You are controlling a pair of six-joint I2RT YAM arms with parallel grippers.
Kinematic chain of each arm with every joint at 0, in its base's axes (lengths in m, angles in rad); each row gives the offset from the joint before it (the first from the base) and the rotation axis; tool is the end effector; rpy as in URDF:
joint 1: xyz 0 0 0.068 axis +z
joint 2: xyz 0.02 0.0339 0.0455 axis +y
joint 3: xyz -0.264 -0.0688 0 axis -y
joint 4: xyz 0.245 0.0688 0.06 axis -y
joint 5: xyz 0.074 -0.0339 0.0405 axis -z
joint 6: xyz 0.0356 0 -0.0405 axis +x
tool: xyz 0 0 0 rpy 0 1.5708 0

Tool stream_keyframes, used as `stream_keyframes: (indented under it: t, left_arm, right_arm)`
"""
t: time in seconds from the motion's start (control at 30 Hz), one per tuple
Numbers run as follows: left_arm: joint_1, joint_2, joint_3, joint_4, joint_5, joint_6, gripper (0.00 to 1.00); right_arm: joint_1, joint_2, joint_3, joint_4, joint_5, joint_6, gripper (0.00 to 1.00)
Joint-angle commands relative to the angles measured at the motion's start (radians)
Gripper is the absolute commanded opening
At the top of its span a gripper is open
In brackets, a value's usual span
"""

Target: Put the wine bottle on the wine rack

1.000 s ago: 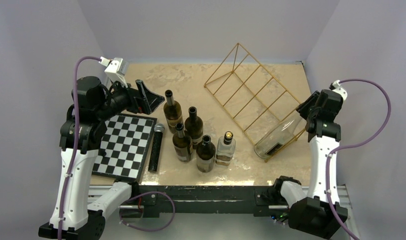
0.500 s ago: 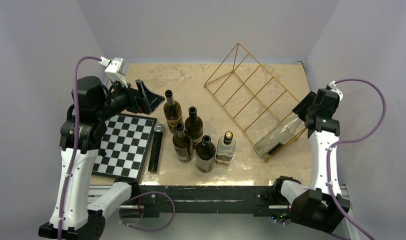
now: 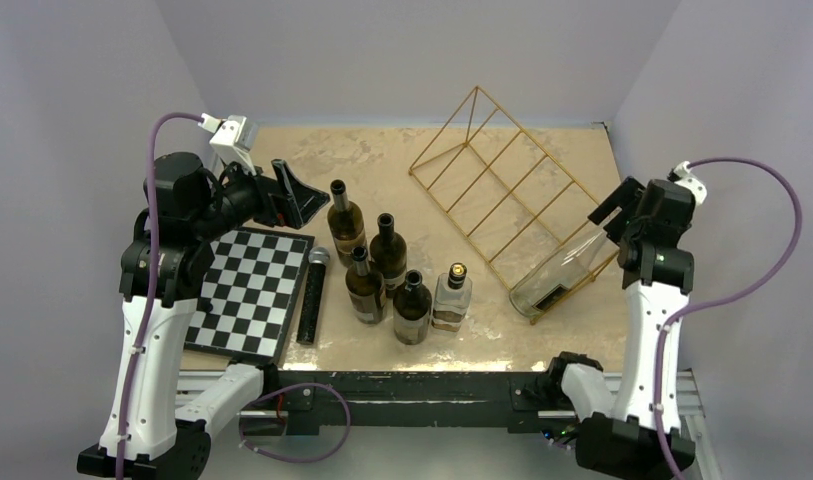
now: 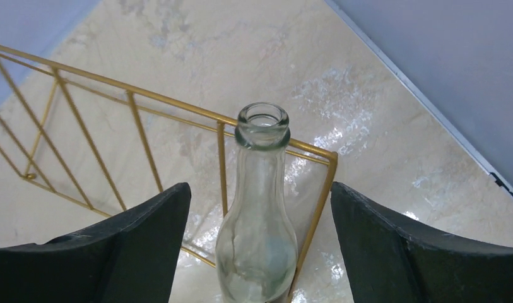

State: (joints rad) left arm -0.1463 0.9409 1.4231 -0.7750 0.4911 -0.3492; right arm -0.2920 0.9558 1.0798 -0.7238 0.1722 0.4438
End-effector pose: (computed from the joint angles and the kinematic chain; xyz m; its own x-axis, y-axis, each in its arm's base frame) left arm 0.1505 -0.0392 0.4632 -0.4651 -0.2364 -0.8531 0.4428 0.7723 -0.4555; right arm 0.1835 -0.0615 0.3574 -0.3083 0.5344 -0.7870 0.6106 0.7456 0.2671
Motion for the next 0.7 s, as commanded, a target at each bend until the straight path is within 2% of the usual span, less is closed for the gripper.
stream_keyframes:
  t: [0.0,0.07,0.23,0.33,0.4,0.5,0.67]
  left_arm:
    - [-0.003,0.005,0.023,0.022,0.013,-0.008,0.99]
    - [-0.004,0.007,0.022,0.027,0.026,-0.01,0.99]
    - [-0.004,0.009,-0.001,0.058,0.095,-0.017,0.99]
    - [-0.003,0.007,-0.016,0.075,0.135,-0.023,0.99]
    - [-0.004,0.006,-0.025,0.085,0.145,-0.027,0.99]
    - [-0.003,0.007,-0.038,0.093,0.155,-0.03,0.99]
    - [-0.004,0.015,-0.046,0.086,0.152,-0.028,0.99]
  right_arm:
    - [-0.001,-0.107,0.09,-0.036,-0.073,-0.07,0.87]
    - [0.0,-0.129,0.116,-0.053,-0.21,-0.125,0.87]
    - [0.012,-0.173,0.11,-0.027,-0.693,-0.175,0.9]
    - [0.101,-0.202,0.075,0.031,-0.897,-0.201,0.91]
    - [0.232,-0.216,0.069,0.032,-0.918,-0.263,0.91]
    - [0.429,-0.236,0.04,0.071,-0.872,-0.294,0.91]
    - [0.623,-0.276,-0.068,0.218,-0.796,-0.288,0.9]
